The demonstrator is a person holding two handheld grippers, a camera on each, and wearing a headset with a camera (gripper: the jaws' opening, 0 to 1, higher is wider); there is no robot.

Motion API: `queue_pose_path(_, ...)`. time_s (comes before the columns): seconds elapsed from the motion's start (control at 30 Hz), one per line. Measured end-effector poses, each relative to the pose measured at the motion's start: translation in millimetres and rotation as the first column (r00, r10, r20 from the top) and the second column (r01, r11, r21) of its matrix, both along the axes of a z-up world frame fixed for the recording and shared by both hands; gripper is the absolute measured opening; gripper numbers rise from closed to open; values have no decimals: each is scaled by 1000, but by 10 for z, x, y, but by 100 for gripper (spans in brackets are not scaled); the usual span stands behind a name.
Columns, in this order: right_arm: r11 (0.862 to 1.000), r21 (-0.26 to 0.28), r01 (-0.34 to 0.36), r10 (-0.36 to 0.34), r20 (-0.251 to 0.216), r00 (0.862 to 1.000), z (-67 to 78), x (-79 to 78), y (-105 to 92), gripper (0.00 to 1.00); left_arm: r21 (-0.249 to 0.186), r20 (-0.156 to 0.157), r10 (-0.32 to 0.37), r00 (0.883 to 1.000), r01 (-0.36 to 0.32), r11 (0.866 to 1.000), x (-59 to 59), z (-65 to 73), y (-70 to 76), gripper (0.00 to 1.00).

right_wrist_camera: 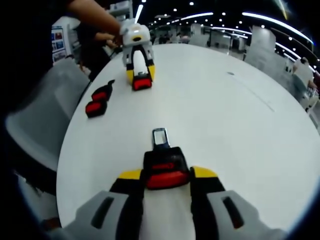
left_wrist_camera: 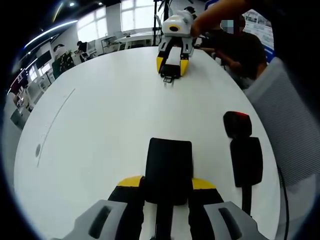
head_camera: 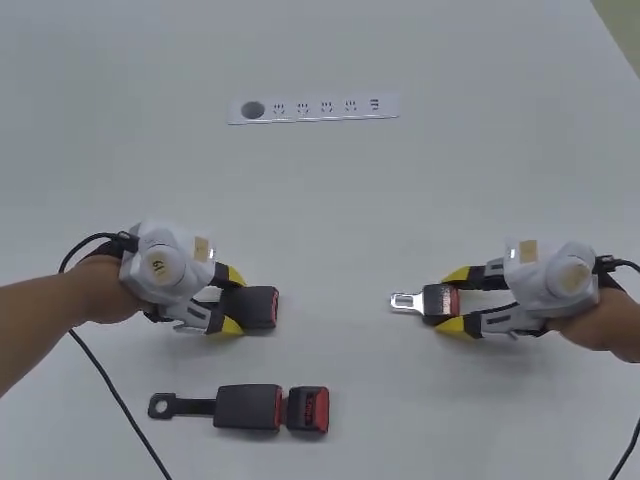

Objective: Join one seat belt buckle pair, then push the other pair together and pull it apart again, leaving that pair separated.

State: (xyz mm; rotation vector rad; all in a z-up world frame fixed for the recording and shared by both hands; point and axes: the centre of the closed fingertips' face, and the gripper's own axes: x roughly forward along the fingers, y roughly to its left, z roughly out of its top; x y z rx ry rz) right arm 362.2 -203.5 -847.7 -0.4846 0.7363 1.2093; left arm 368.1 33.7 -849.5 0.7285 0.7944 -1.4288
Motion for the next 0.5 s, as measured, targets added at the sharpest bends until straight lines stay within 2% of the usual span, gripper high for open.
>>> queue_pose_path(0.2,1000,-20,-11,10,-9,1000,4,32,14,37,-3,1,0,1000,0,1000,-1,3,-2,35)
queue_pose_path(0.27,1000,-10,14,-15,-39,999,4,12,10,39,23,-5,3,1000,-3,1000,-6,5,-13,35)
queue_pose_path(0.3,1000,-2,28,-28,-40,999,0,11,4,40,34,-8,-4,1000,5,999,-18,6,-13,36)
queue_pose_path(0.33,999,-10,44,-44,-39,998,-7,14,-17,42,38,-25,0,1000,1,999,-28,-2,-8,39)
queue_pose_path(0.37,996,5,84,-84,-41,996,11,37,-19,49,37,-71,52,996,-49,998,-51,-1,-10,41)
queue_pose_path(0.4,993,28,117,-116,-41,992,44,69,-6,54,38,-56,89,994,-87,995,4,2,-6,43)
queue_pose_path(0.43,986,54,158,-157,-22,987,103,121,-6,58,47,-27,85,996,-84,995,47,28,23,43)
queue_pose_path(0.5,973,76,217,-217,3,976,180,197,-20,64,5,2,142,990,-142,990,115,118,-6,48)
